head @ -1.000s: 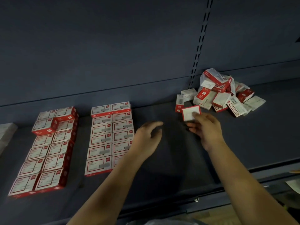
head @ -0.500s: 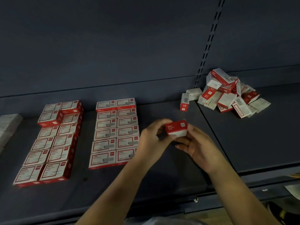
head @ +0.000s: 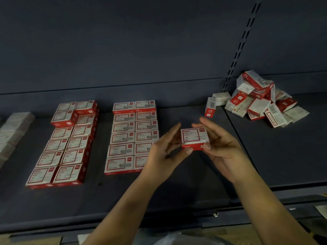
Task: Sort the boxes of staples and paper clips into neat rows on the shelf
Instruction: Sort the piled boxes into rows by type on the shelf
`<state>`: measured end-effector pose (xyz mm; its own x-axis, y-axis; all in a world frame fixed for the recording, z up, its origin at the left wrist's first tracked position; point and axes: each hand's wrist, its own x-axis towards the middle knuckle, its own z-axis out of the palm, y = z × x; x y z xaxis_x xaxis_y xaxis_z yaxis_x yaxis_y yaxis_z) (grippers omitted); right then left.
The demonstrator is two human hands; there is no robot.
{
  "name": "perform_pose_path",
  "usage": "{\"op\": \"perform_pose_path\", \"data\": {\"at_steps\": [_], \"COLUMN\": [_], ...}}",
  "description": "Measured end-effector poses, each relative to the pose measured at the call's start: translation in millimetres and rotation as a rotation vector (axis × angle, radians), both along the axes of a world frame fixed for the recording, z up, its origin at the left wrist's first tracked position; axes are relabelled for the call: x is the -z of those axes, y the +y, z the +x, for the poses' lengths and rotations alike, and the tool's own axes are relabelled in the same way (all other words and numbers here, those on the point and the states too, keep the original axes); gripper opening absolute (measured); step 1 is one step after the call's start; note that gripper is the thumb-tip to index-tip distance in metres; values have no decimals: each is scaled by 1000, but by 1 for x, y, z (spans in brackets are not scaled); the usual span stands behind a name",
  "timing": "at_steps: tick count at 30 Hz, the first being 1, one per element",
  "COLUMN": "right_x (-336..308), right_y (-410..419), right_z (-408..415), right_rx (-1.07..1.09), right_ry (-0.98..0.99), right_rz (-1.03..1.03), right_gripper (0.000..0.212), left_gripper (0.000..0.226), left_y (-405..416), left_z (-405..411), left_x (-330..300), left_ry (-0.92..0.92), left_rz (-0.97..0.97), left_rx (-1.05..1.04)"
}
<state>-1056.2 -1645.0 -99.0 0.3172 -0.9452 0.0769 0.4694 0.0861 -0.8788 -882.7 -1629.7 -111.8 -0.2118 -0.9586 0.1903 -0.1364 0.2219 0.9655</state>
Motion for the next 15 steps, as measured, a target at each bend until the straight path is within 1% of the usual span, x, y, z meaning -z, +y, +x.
{"op": "perform_pose_path", "data": {"at_steps": [4, 9, 11, 13, 15], "right_x": [0, -3, -4, -8, -16], "right_y": [0, 0, 0, 1, 0], "right_z": [7, 27, 41, 55, 71], "right_rx": [-34, -62, -66, -56, -30], "right_ry": [35, 69, 111, 225, 427], "right_rz": [-25, -1, 1, -34, -89], "right_gripper": [75, 70, 72, 73, 65], "left_gripper": [52, 47, 49, 50, 46], "left_y": [1, 3, 5, 8, 9], "left_z": [10, 28, 39, 54, 73], "left_x": [-3, -3, -4, -6, -9], "left_ry": [13, 69, 62, 33, -20], "left_rz": [-26, -18, -27, -58, -93], "left_rx": [-42, -107, -148, -182, -210]}}
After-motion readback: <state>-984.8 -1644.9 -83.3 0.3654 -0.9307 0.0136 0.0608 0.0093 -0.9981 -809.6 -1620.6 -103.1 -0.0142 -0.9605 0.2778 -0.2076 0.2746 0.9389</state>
